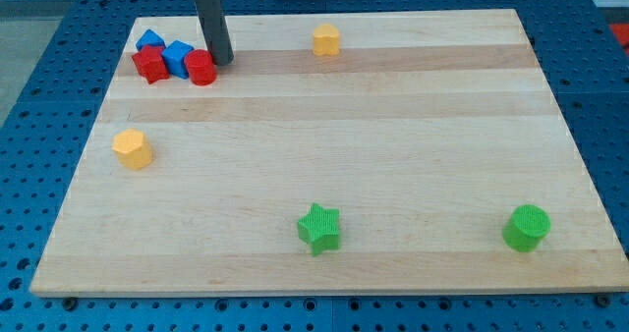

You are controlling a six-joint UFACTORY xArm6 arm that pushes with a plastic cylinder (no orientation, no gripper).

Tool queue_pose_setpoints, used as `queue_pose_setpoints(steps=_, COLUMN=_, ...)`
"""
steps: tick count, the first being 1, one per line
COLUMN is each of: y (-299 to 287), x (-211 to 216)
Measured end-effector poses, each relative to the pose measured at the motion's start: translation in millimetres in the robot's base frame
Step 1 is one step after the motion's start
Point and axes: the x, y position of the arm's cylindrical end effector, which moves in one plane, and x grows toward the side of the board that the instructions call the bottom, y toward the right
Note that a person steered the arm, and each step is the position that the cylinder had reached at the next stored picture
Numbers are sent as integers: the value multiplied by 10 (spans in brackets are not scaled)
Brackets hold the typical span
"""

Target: Move the yellow hexagon to the center right

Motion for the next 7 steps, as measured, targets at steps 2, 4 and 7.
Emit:
queue_pose_setpoints(steps=2, y=437, x=480)
queue_pose_setpoints(steps=4, y=14, x=890)
queue_pose_setpoints(steps=7, y=-573, x=988)
